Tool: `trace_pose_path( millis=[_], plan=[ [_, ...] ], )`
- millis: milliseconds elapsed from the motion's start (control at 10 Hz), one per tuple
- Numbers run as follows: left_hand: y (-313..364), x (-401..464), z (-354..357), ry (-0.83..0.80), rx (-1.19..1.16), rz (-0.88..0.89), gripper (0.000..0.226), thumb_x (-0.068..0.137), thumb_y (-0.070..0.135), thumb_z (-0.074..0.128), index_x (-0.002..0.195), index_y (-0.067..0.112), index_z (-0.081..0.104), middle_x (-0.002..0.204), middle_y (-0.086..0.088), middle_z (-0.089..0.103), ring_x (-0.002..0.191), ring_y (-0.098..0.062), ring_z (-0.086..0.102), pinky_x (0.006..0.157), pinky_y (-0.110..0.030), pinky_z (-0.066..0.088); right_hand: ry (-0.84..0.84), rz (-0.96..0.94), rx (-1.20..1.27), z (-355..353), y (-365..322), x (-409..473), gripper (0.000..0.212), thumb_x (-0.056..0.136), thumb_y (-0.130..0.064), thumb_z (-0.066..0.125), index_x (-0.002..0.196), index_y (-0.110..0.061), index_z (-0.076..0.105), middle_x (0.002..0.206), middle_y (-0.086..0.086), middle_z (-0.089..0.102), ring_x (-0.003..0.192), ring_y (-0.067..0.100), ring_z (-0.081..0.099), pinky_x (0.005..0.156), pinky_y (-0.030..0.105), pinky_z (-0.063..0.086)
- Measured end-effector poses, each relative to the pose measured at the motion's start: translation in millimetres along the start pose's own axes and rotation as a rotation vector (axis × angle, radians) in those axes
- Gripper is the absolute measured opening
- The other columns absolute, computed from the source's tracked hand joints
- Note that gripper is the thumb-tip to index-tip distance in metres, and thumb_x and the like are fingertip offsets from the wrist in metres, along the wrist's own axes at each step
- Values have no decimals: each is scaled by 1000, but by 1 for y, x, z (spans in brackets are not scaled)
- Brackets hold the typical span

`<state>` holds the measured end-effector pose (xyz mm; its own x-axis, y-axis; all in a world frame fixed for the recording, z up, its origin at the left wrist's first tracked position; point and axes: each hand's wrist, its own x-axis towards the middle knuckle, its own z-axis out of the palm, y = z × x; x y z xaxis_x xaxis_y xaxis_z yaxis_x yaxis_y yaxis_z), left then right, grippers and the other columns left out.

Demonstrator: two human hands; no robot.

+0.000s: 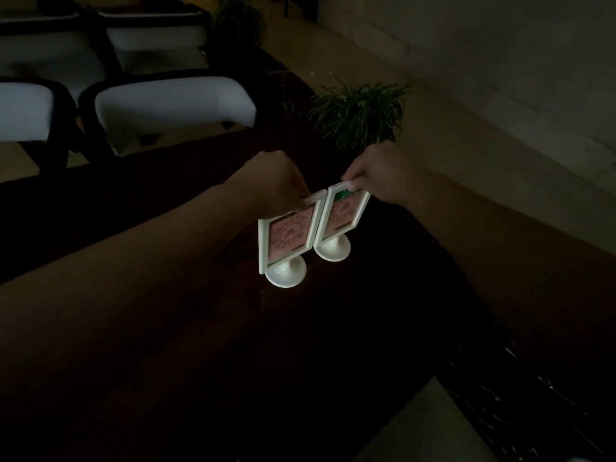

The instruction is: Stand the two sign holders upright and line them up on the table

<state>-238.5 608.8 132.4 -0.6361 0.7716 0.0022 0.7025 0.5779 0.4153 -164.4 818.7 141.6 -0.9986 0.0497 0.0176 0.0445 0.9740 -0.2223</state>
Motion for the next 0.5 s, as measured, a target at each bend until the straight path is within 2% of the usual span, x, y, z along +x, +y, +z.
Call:
trace_pose_path(
  millis=[200, 300, 400, 500],
  plan=[
    [0, -3, -1, 31, -9, -6, 28, 81, 28, 76, 107, 17, 75, 106, 0, 74, 88, -9, 63, 60, -11, 36, -29, 28, -10, -1, 0, 0, 36, 85, -18, 73, 121, -12, 69, 128, 8, 66, 118, 21, 59, 102, 36, 45],
    [0, -9, -1, 61, -79, -43, 47, 77, 37, 80, 117, 15, 69, 111, 0, 73, 98, -12, 65, 72, -19, 41, -45, 70, 31, -1, 3, -4, 58, 82, -19, 76, 137, -16, 55, 140, 9, 56, 127, 24, 52, 105, 40, 42],
    [-3, -24, -3, 91, -120, -77, 55, 76, 43, 79, 123, 18, 65, 114, 1, 71, 97, -9, 62, 72, -17, 40, 36, 58, 57, 0, 1, -11, 60, 82, -19, 75, 138, -18, 53, 139, 9, 57, 125, 24, 53, 102, 34, 43],
    [-13, -58, -8, 171, -185, -149, 65, 76, 52, 75, 131, 23, 57, 121, 3, 67, 98, -7, 59, 71, -18, 42, 172, 29, 119, 3, -11, -30, 54, 85, -22, 72, 136, -17, 55, 132, 9, 62, 119, 22, 57, 92, 27, 41]
  ],
)
